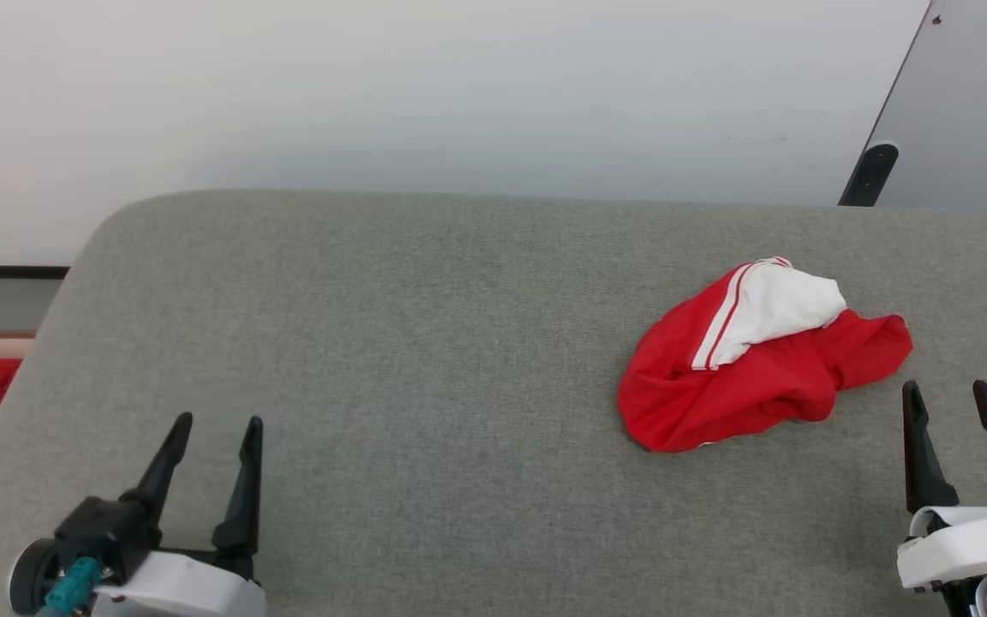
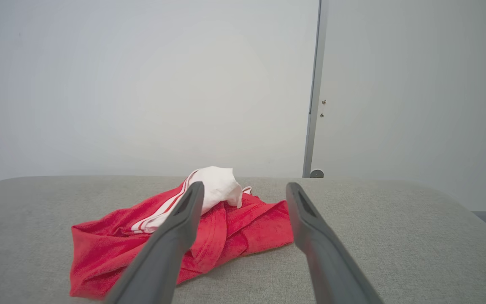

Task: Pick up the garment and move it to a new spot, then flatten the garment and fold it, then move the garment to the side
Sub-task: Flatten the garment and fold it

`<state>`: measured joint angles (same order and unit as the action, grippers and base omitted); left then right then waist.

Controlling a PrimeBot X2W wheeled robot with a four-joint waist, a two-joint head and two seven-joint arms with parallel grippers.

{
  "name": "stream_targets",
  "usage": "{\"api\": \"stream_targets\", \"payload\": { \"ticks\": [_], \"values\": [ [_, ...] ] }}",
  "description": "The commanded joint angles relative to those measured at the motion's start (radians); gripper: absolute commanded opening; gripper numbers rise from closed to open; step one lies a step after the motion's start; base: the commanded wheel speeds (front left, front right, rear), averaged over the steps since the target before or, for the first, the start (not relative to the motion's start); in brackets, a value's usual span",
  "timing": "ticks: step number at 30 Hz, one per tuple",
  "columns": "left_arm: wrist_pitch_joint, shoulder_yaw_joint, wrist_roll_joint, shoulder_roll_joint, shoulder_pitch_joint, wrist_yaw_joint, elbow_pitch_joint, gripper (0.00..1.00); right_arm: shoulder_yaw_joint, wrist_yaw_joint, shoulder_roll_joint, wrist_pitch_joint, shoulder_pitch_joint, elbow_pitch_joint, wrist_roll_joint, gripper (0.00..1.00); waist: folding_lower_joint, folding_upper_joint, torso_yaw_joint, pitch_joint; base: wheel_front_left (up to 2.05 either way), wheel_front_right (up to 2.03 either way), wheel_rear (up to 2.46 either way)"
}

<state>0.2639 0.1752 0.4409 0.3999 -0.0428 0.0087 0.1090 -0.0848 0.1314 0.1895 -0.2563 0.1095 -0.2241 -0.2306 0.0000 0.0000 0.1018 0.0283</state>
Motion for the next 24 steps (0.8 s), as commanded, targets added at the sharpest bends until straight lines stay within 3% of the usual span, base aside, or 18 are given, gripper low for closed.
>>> {"api": "stream_targets", "payload": {
  "ticks": [1, 9, 24],
  "values": [
    [0.000, -0.010, -0.020, -0.012, 0.013, -0.005, -0.011, 1.00, -0.007, -0.001, -0.006, -0.005, 0.007, 0.007, -0.007, 1.00, 0.0000, 0.0000, -0.004, -0.002, 0.00, 0.00, 0.00],
    [0.000, -0.077, -0.117, -0.066, 0.063, -0.046, 0.008, 1.00, -0.018, -0.001, -0.044, -0.008, -0.023, 0.009, 0.005, 1.00, 0.0000, 0.0000, -0.016, 0.006, 0.00, 0.00, 0.00],
    [0.000, -0.147, -0.180, -0.138, 0.043, -0.108, 0.048, 1.00, -0.021, -0.001, -0.064, -0.010, -0.001, 0.017, 0.012, 1.00, 0.0000, 0.0000, -0.024, 0.025, 0.00, 0.00, 0.00]
  ]
}}
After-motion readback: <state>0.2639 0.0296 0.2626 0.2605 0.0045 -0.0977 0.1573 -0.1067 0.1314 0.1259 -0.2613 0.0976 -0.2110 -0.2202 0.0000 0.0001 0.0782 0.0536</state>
